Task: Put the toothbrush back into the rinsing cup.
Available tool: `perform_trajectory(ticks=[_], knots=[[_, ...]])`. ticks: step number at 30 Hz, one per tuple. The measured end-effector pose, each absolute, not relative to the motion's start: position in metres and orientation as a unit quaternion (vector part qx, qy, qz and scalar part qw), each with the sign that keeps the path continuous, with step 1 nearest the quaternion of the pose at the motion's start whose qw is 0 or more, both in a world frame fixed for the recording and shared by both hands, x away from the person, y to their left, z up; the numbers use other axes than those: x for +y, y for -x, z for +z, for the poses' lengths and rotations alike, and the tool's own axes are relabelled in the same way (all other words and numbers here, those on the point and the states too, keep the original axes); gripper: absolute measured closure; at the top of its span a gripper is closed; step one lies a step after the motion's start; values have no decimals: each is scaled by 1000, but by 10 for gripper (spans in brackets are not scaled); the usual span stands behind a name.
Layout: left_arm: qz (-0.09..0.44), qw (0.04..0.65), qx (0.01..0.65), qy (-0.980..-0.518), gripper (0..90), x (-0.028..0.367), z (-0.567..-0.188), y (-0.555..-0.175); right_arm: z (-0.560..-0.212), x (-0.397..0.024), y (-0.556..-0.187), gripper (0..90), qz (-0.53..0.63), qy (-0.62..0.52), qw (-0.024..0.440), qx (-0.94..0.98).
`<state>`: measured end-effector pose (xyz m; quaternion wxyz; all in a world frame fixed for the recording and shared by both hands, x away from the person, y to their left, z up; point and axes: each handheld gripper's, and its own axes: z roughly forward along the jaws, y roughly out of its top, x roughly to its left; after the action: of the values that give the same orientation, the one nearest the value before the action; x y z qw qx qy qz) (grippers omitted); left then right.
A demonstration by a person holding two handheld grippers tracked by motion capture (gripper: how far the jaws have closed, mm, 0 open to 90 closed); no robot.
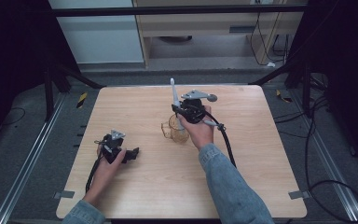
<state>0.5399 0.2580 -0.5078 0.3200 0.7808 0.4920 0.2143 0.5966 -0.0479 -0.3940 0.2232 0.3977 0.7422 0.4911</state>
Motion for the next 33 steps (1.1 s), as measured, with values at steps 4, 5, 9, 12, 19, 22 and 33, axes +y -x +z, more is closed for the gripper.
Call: perform_trajectory(ticks=[4, 5, 9, 12, 19, 22, 33], knots=[[214, 320, 492, -781, 0, 258, -508, -540, -396, -47, -596, 671, 489, -398, 222, 744], [214, 320, 492, -781, 0, 258, -508, -540, -396, -46, -596, 671, 488, -397, 222, 745], [214, 320, 492, -781, 0, 258, -508, -540, -398, -45, -596, 671, 486, -396, 222, 746], [214, 320, 492, -781, 0, 258, -508, -540, -399, -45, -595, 670, 485, -397, 221, 747], [214, 320, 492, -781, 0, 258, -508, -540, -405, -46, -594, 670, 482, -401, 218, 748], [214, 320, 492, -781, 0, 258, -508, -540, -406, -46, -593, 671, 481, -399, 219, 750], [214, 320, 492, -781, 0, 258, -508, -540, -408, -44, -593, 671, 478, -400, 217, 752]])
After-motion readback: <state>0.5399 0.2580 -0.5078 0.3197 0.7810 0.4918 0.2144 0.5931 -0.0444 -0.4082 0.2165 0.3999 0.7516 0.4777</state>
